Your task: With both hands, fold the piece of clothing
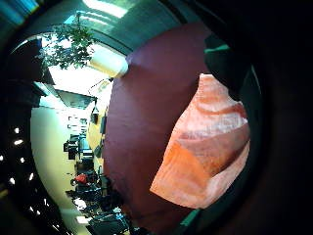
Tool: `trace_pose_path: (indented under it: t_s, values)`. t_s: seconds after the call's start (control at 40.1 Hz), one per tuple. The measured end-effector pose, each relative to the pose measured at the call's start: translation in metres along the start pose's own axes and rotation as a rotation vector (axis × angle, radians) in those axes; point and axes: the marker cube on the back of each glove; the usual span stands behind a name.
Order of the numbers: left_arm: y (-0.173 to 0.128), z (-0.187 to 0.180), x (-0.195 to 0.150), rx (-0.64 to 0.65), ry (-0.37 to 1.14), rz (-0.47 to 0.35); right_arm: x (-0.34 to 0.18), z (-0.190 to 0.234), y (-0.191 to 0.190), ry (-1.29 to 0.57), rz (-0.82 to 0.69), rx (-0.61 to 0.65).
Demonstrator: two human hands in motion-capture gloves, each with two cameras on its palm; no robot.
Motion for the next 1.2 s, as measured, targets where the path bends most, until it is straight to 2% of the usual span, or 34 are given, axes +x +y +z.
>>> trace_pose_path:
  t_s: [0.075, 0.175, 0.225, 0.274, 0.324, 0.399, 0.449, 0.499, 0.524, 0.624, 0.749, 0.873, 0.948, 1.048, 1.198]
  values:
    - [0.003, -0.002, -0.007, -0.003, -0.015, -0.021, 0.001, -0.007, -0.001, -0.064, -0.02, 0.083]
    - [0.01, -0.016, 0.005, 0.05, 0.092, 0.0, 0.017, -0.022, 0.001, -0.134, -0.039, 0.21]
    - [0.009, -0.027, 0.018, 0.134, 0.16, 0.028, 0.022, -0.034, 0.005, -0.199, -0.04, 0.253]
    - [0.0, -0.044, 0.026, 0.291, 0.192, 0.041, 0.029, -0.044, 0.01, -0.267, -0.027, 0.274]
    - [0.003, -0.054, 0.029, 0.349, 0.175, 0.051, 0.047, -0.047, 0.026, -0.259, 0.023, 0.211]
    - [0.03, -0.051, 0.017, 0.241, 0.027, 0.033, 0.085, -0.033, 0.062, -0.207, 0.145, -0.019]
    - [0.029, -0.055, 0.016, 0.333, -0.004, 0.007, 0.103, -0.026, 0.082, -0.239, 0.221, -0.108]
    - [0.02, -0.057, 0.031, 0.449, 0.074, 0.013, 0.117, -0.028, 0.101, -0.283, 0.281, -0.119]
    - [0.02, -0.055, 0.038, 0.457, 0.11, 0.021, 0.123, -0.027, 0.108, -0.297, 0.304, -0.121]
    - [0.038, -0.028, 0.046, 0.252, 0.117, 0.039, 0.14, -0.007, 0.132, -0.344, 0.369, -0.199]
    - [0.072, 0.001, 0.066, -0.086, 0.18, 0.096, 0.139, 0.015, 0.157, -0.56, 0.415, -0.266]
    - [0.076, 0.026, 0.066, -0.161, 0.12, 0.083, 0.126, 0.029, 0.172, -0.689, 0.521, -0.306]
    - [0.076, 0.033, 0.071, -0.176, 0.212, 0.072, 0.117, 0.03, 0.176, -0.755, 0.539, -0.316]
    - [0.08, 0.042, 0.074, -0.224, 0.324, 0.064, 0.116, 0.027, 0.18, -0.762, 0.645, -0.333]
    - [0.091, 0.045, 0.07, -0.331, 0.366, 0.049, 0.116, 0.025, 0.169, -0.87, 0.722, -0.217]
